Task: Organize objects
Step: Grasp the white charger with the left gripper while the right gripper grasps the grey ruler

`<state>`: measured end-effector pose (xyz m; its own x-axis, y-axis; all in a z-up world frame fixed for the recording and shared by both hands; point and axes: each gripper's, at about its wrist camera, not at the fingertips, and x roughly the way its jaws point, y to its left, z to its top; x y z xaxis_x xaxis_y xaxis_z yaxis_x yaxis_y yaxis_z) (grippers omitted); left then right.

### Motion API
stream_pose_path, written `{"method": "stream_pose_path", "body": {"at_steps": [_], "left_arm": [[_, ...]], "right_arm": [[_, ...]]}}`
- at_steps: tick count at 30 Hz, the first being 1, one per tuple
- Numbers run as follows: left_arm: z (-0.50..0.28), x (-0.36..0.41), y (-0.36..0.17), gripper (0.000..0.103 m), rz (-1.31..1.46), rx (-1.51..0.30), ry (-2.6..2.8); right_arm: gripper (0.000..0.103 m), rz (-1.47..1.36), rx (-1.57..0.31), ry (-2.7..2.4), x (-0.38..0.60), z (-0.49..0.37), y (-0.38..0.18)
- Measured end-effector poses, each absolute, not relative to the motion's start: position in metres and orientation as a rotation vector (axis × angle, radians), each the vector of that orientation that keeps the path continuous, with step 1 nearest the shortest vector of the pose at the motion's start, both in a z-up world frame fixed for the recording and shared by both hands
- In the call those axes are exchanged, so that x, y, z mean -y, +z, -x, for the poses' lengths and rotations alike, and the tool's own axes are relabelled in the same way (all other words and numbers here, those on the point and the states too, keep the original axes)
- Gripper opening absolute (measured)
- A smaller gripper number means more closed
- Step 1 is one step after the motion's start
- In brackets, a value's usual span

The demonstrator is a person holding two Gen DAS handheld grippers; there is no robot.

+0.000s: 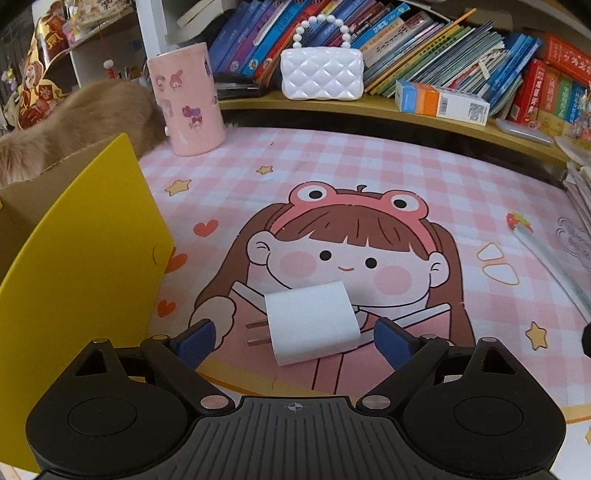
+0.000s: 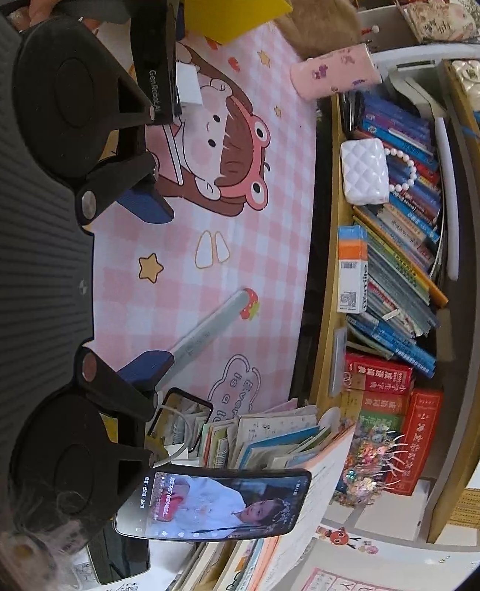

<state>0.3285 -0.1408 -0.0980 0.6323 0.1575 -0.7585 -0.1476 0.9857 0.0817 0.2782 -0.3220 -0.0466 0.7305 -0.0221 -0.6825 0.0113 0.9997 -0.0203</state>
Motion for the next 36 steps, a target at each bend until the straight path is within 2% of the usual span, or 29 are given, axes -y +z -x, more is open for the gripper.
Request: {"method": "stream_pose_path", "body": {"at_steps": [6,9,10,12,20,36], "left_arm": [[-0.336,0.139,-0.104,0.091,0.001,-0.880,0.192],[-0.337,0.136,-0.107,0.079,0.010,-0.894,0.185],[-0.337,0.135,-0.108,0.071,0.023,-0.896,0.171],[-0.335,0.134,-0.108,0.066,0.040,-0.892,0.158],[-0.319,0.132,-0.090,0.066,0.097,-0.881,0.097],[-0.233,0.114,-0.035,0.066,0.181,-0.809,-0.004]], "right_arm": [[0.074,0.013,-0.768,-0.010,0.322,-0.280,-0.054],[0.074,0.012,-0.777,-0.007,0.322,-0.280,-0.057],[0.074,0.013,-0.779,-0.006,0.322,-0.280,-0.057],[0.074,0.018,-0.780,-0.006,0.322,-0.281,-0.059],[0.074,0.008,-0.787,-0.027,0.329,-0.285,-0.065],[0.074,0.024,-0.820,-0.042,0.330,-0.286,-0.081]]}}
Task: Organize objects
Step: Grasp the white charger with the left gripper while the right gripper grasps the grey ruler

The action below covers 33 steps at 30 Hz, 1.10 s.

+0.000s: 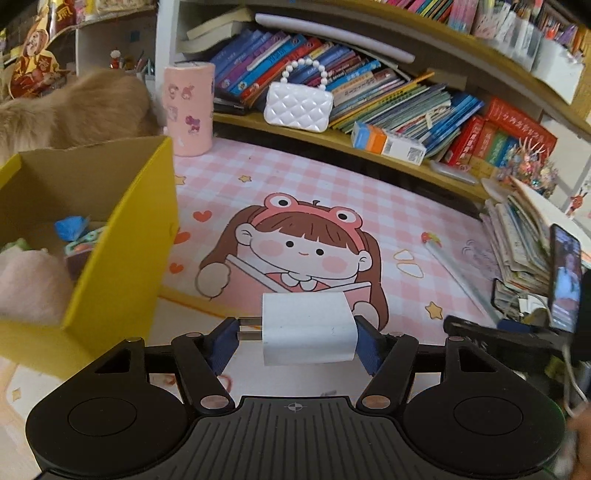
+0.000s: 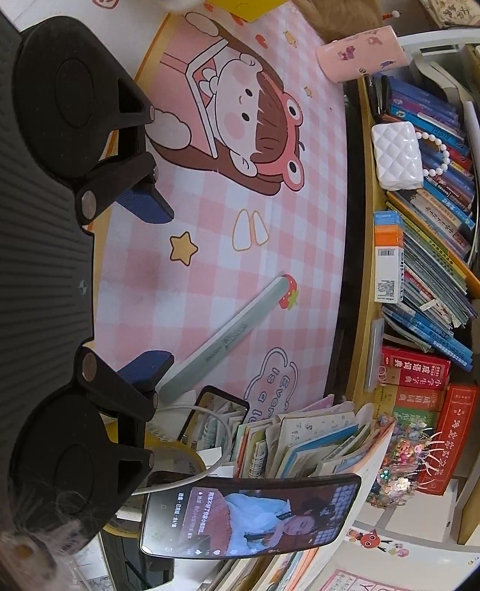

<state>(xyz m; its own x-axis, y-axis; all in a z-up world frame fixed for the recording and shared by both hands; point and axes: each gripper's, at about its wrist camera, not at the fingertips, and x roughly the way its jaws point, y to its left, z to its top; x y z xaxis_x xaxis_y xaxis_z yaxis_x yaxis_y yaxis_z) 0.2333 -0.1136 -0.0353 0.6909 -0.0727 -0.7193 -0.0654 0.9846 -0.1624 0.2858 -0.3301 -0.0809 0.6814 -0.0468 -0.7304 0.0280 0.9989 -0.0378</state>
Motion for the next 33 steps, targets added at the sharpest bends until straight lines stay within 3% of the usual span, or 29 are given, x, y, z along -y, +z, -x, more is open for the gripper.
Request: {"method": "stream_pose_path", "body": {"at_steps": [28,33], "left_arm": [[-0.142,0.059,-0.015,0.066,0.220,-0.769,0.078],[-0.140,0.058,-0.013,0.066,0.203,-0.772,0.073]], "right_arm": [[0.071,0.106,-0.788,-0.079,0.314,-0.258,-0.080],[0.055,0.138,-0.740,-0.112,0.340,-0.290,-0.086]]}}
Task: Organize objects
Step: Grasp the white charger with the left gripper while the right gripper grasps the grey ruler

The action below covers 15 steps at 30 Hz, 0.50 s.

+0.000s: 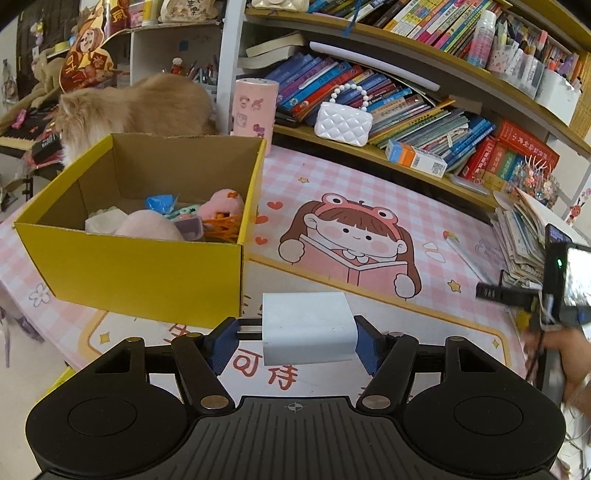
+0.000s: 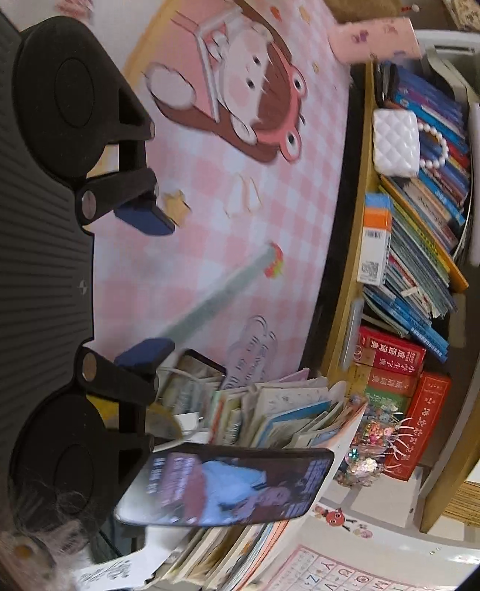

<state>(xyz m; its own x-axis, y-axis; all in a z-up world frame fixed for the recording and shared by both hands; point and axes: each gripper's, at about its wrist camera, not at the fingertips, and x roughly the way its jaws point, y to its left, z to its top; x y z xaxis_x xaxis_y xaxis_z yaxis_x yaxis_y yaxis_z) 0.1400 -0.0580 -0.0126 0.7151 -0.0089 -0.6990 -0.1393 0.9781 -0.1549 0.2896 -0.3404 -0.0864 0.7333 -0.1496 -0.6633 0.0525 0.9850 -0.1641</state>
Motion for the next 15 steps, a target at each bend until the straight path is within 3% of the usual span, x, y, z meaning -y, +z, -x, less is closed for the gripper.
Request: {"method": "stream_pose_path", "body": {"at_steps": [7,15], "left_arm": [[-0.144,0.060,-0.008,0.066,0.202,-0.769,0.078],[-0.142,0.058,0.004,0.066,0.197,-0.721,0.089]], "right_arm": [[0.047,0.074,-0.755,-0.069,0.369,-0.346,-0.092],[0.020,-0.022,-0.834,0.010,0.381,-0.354,-0.099]]}}
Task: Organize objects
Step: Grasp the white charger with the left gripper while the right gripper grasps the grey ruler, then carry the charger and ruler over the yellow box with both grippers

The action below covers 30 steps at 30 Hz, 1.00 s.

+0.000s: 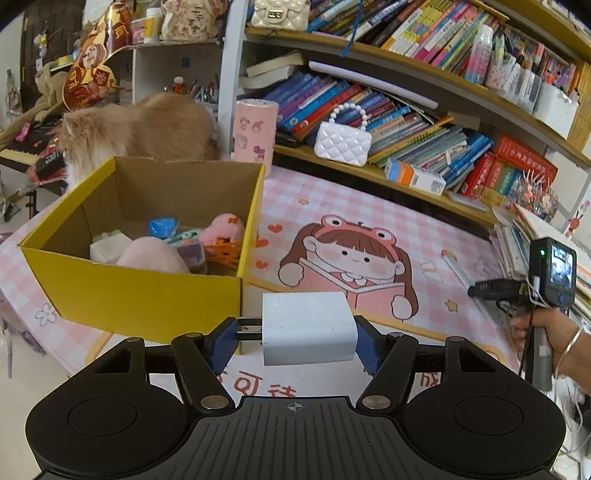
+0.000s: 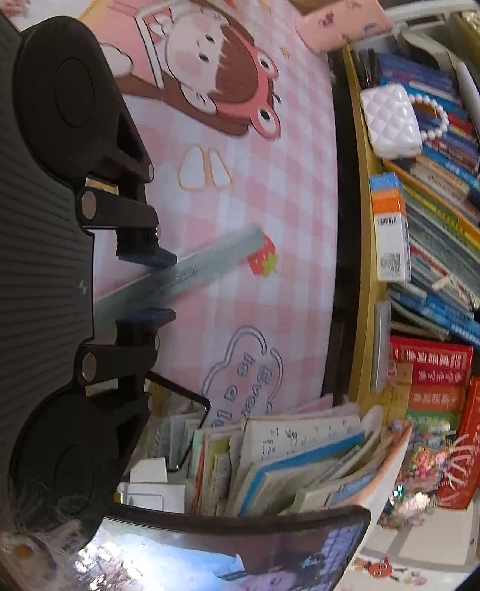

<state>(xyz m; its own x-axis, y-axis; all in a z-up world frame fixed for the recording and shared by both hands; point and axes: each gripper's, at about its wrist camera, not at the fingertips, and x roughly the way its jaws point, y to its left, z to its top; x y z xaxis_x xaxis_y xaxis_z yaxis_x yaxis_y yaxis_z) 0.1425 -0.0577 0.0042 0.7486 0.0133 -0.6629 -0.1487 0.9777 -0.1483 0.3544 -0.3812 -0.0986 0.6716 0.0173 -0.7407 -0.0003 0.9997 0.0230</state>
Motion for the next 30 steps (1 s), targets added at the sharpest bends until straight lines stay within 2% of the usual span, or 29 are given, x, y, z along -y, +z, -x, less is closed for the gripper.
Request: {"method": "stream_pose_path", "body": {"at_steps": [2,20,30], "left_arm": [[-0.142,0.055,0.005,0.066,0.199,-0.716,0.092],[-0.107,0.028,0.003,0.066,0.185,-0.678,0.014],[-0.080,-0.019,0.007,0.066,0.163,-0.658,-0.077]], "right_arm": [[0.016,-0.018,-0.818,0.018,0.378,-0.345,-0.094],[0.016,-0.030,-0.714,0.113,0.293,-0.204,-0.036],[0.016,0.015,-0.667,0.110,0.221,-0.132,-0.006]]}}
